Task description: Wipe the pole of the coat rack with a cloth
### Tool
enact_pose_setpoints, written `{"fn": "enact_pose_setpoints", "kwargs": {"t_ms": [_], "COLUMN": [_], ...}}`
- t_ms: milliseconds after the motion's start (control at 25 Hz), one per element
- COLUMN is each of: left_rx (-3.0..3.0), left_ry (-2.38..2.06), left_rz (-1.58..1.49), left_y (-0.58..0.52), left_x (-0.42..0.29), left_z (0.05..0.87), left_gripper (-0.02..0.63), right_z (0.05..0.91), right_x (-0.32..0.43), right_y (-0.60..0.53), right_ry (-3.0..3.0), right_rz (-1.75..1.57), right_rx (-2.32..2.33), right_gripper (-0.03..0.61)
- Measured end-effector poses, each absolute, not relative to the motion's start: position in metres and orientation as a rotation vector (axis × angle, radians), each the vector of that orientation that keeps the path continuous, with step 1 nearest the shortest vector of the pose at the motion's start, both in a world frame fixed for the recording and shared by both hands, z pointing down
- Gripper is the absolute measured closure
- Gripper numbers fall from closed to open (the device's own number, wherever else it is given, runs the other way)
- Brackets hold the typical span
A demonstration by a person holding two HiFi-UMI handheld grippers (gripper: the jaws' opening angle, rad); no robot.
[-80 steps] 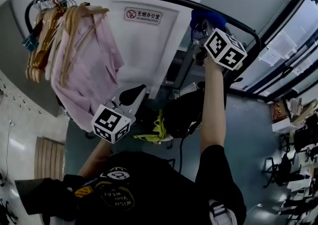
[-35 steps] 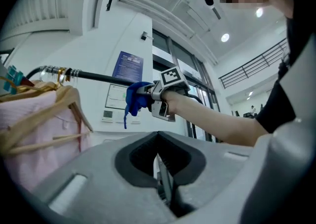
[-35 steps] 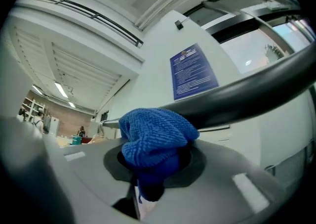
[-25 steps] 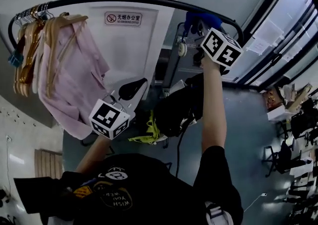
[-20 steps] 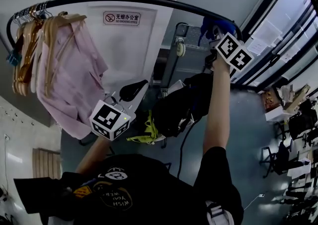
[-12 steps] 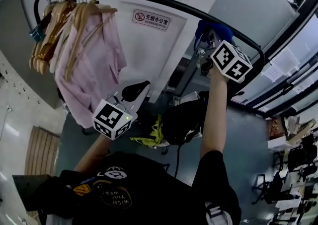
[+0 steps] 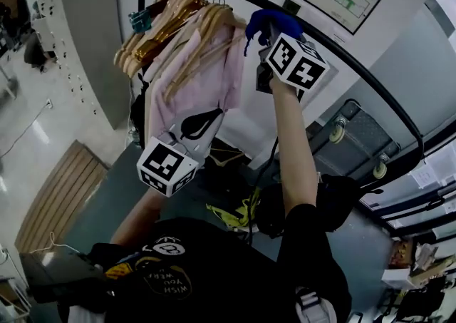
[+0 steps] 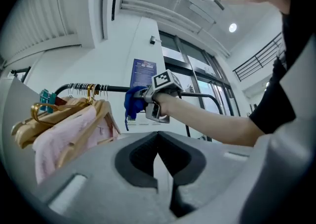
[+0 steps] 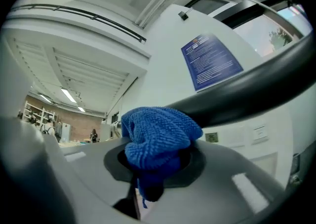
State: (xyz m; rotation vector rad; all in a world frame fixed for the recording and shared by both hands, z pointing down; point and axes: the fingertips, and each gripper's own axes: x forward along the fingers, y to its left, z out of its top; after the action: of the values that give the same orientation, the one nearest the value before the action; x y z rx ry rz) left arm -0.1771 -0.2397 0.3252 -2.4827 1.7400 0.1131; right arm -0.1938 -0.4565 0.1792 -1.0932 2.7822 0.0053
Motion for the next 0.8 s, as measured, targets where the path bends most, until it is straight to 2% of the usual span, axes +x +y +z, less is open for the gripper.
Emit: {"fn": "enact_pose_setpoints", "kwargs": {"t_ms": [160,320,520,800], "left_rx": [-2.476,-2.51,-2.621,-2.807], "left_ry": [1.758,1.676,1.46,1.053], "left_rz": [0.108,0.109,0.107,0.122], "left_y": [-0.236,-0.245,-0.263,-0.276], "left_x": [-0.189,-0.18,-0.126,0.0], "left_z": [0.323,0.317,0.315,0.315], "left_gripper": [0.611,0.611,0.611,0.611], "right_z": [0.177,0.178,0.179,0.173], "right_x": [-0.244,-0.21,-0.084,0.137], "right_y": [-0.444,-0.442,-0.441,-0.427], "right_ry": [2.842,2.803,2.693,2.416], "right_rz": [-0.003,0.025,0.051,0.072], "right_rx": [-0.985,-1.028,-1.255,-1.708], "right_gripper": [0.492,0.492,0.489,0.489]}}
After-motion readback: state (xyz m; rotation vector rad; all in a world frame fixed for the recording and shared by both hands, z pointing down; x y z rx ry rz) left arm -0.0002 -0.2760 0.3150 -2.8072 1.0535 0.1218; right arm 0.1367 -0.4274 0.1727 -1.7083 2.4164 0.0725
